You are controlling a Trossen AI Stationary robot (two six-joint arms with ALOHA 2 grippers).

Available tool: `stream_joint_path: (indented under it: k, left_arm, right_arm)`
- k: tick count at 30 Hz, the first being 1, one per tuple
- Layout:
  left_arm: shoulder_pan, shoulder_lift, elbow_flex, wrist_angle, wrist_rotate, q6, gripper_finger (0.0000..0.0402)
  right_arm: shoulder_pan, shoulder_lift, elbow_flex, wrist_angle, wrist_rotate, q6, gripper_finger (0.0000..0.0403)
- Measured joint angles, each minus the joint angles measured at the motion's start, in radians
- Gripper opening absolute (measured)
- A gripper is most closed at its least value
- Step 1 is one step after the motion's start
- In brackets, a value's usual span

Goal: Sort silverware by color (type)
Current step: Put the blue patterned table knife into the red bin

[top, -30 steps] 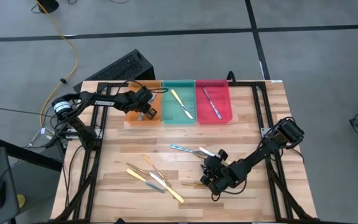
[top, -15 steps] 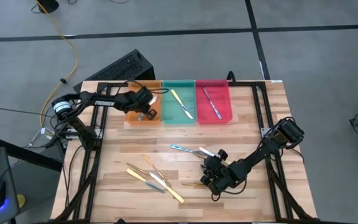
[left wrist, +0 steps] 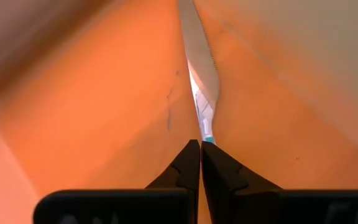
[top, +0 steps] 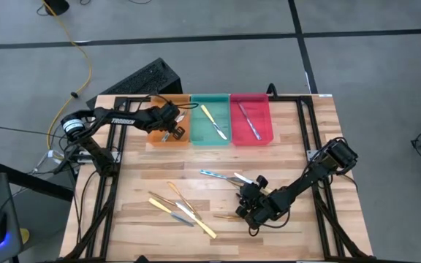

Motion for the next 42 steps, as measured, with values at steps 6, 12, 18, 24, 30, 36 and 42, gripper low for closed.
stream_joint_path:
  k: [6,12,18,24,30,36,42]
  left_arm:
    - [-0.02,0.0,0.0,0.023,0.002,0.104,0.0039]
    - [-0.031,-0.001,0.0,0.061,-0.009,0.124,0.0113]
    - [-0.016,-0.001,0.0,0.058,0.012,0.102,0.0157]
    - [-0.016,-0.001,0.0,0.05,0.036,0.1,0.0164]
    - [-0.015,-0.001,0.0,0.05,0.048,0.097,0.0163]
    - [-0.015,0.041,0.001,0.059,0.065,0.088,0.0154]
    - [-0.014,0.132,0.009,0.11,0.061,0.072,0.0142]
  right_arm:
    - [0.0,0.0,0.0,0.0,0.0,-0.005,0.0186]
    - [0.0,0.0,0.0,0.0,0.0,-0.006,0.0186]
    - [0.0,0.0,0.0,0.0,0.0,-0.016,0.0186]
    - [0.0,0.0,0.0,0.0,0.0,-0.024,0.0186]
    - [-0.006,0.0,0.0,0.0,-0.001,-0.027,0.0186]
    - [-0.006,0.0,0.001,0.0,-0.001,-0.05,0.0186]
    - [-0.006,0.0,0.001,0.001,-0.001,-0.045,0.0186]
